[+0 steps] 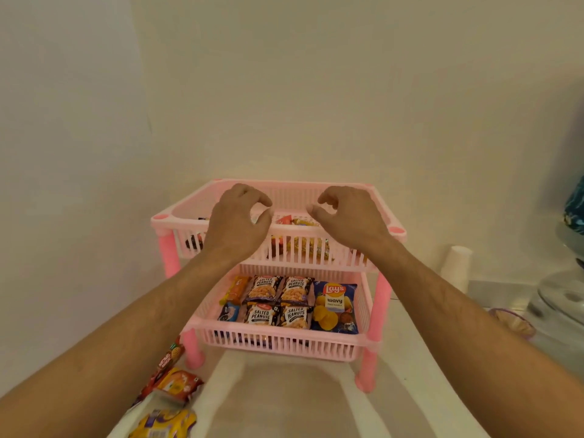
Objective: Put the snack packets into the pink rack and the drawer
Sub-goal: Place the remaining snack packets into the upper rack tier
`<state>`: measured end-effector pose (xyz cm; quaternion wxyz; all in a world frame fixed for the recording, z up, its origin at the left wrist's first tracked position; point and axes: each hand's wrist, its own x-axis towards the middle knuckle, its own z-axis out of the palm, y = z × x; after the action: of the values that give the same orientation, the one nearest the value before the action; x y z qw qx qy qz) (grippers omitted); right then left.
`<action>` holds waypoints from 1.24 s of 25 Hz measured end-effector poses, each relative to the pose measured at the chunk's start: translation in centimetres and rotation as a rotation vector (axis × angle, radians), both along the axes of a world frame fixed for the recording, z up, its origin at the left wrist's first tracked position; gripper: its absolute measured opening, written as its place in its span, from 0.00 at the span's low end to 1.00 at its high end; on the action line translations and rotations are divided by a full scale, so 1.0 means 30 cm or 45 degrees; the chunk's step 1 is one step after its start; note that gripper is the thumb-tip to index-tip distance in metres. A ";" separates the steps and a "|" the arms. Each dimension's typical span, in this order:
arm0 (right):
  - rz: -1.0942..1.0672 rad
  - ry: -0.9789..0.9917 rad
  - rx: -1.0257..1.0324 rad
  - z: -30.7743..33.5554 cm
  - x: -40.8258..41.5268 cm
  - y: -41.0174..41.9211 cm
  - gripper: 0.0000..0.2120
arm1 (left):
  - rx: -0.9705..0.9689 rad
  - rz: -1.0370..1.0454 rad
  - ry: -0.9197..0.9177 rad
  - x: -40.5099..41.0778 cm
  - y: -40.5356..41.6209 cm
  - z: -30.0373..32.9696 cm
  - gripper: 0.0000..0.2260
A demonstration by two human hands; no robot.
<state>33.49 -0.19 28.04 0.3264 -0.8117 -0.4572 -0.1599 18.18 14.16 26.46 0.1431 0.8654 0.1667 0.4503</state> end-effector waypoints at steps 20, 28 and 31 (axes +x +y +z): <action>0.483 0.350 -0.591 -1.090 -0.705 0.007 0.31 | -0.915 0.774 0.966 -0.838 -0.240 -0.923 0.31; 0.422 0.410 -0.638 -1.193 -0.776 0.019 0.32 | -0.840 0.794 0.989 -0.851 -0.321 -0.991 0.23; 0.490 0.451 -0.512 -1.139 -0.788 0.097 0.30 | -0.868 0.771 0.981 -0.860 -0.310 -0.991 0.17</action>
<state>9.85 2.72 -6.12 0.2583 -0.7739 -0.5606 0.1417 -7.61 4.86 -3.26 0.2071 0.7857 0.5811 0.0457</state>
